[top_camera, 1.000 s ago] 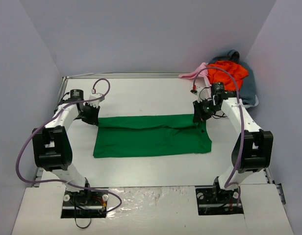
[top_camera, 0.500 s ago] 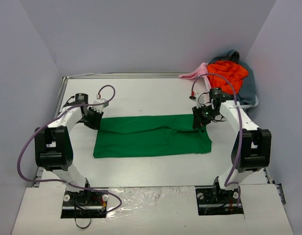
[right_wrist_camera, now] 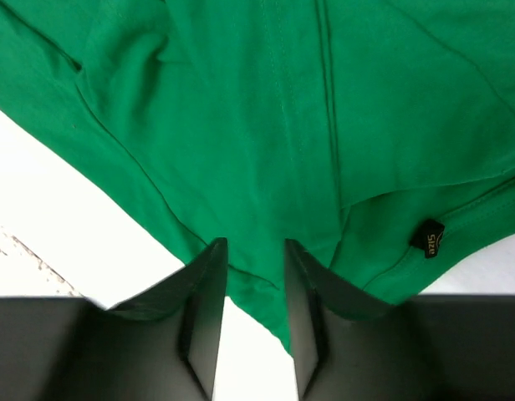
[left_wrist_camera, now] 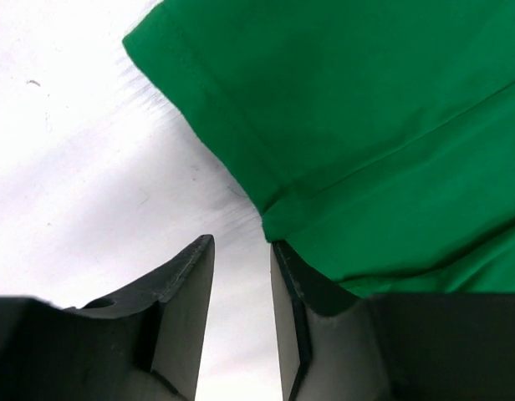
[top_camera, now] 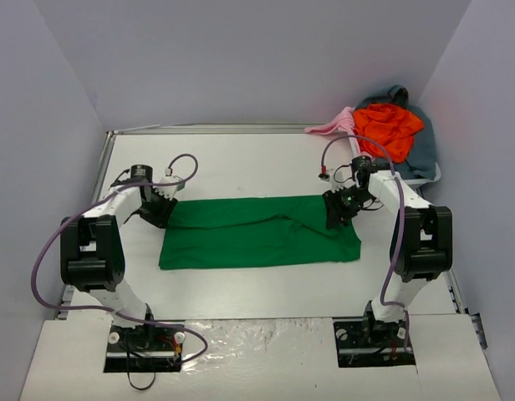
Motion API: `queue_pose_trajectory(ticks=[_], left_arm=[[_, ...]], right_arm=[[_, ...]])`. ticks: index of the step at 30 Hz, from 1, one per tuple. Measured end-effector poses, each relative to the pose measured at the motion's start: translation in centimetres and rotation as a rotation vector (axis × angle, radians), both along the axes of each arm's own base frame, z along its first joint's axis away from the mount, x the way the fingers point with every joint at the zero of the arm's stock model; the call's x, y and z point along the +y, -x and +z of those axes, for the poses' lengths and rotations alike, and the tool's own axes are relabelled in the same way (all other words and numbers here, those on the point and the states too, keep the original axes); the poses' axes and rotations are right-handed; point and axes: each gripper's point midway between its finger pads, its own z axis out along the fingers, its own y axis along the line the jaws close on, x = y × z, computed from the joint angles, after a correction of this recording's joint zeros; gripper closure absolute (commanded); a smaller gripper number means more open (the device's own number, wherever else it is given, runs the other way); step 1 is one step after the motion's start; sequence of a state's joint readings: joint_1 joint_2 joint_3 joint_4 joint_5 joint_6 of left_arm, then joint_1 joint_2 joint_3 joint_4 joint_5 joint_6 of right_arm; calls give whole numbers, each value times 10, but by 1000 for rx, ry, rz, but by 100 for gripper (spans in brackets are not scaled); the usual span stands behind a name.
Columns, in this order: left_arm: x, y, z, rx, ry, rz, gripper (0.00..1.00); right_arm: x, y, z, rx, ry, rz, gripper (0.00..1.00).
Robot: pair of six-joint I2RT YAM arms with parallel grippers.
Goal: Fold and stack the t-shirts
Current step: Fold the other side of the tshirt into a rectangle
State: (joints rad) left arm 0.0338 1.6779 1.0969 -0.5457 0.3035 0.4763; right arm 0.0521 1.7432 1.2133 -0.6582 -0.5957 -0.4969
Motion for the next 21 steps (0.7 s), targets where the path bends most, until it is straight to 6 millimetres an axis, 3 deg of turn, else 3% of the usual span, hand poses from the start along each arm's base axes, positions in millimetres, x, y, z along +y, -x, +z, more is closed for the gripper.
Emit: queue_pose_trajectory(ticks=[6,11,18,21], left_arm=[[10,3,4,-8,-59,-2,62],[15,7,29,-65,-88,0,60],[10,9,75,-173,-52,44,57],[7,4,93,-217,-26,81,57]], right_arm=[[-5,10,-3,32,24,26,59],[-7,12,3,43,36,42,56],[3,-31,38,-82,-13,64,58],[11,-56,38,-101,-54,85,59]])
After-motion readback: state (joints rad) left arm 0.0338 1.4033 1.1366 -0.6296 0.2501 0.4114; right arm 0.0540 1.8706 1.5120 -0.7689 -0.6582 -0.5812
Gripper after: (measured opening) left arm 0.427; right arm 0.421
